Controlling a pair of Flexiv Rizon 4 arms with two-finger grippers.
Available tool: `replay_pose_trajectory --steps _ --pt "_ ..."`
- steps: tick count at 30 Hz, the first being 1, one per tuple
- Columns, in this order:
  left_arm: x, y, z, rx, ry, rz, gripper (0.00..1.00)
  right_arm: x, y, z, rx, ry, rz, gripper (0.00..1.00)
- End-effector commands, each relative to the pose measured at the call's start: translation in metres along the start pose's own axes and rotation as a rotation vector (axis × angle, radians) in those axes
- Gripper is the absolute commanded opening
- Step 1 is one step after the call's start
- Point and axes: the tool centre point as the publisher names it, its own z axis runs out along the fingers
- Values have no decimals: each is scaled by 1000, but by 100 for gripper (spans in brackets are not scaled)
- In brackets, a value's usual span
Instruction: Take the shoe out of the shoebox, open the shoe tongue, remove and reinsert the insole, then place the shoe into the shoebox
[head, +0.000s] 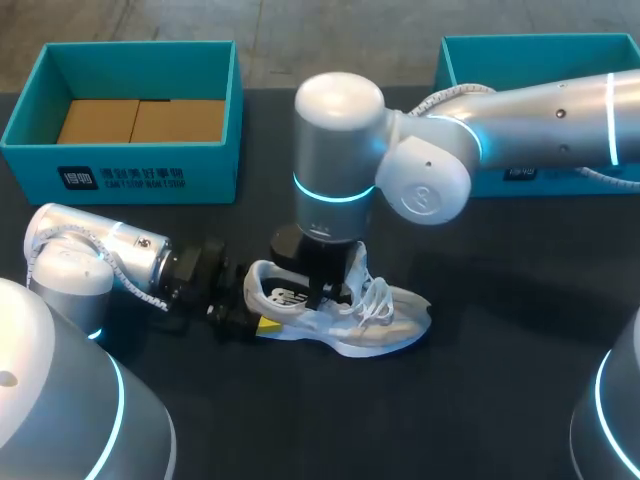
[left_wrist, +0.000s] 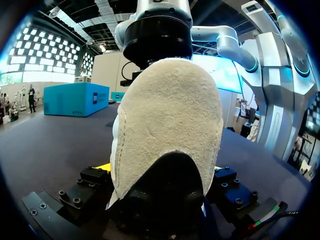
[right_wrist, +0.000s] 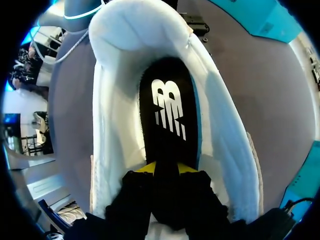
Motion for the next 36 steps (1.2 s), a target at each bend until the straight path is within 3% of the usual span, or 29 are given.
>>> replay_pose_trajectory --steps 1,10,13,21,36 --pt "-1 3 -2 0 -2 -1 0 10 6 60 12 20 -6 19" --pt "-1 3 -2 0 -2 -1 0 18 4 65 37 66 -25 12" --pt "-1 3 -2 0 -2 -1 0 21 3 68 41 84 -26 0" --pt "-1 3 -2 0 -2 -1 0 24 -1 66 4 86 -22 0" --pt "-1 3 -2 0 -2 -1 0 22 -11 4 -127 -85 -18 0"
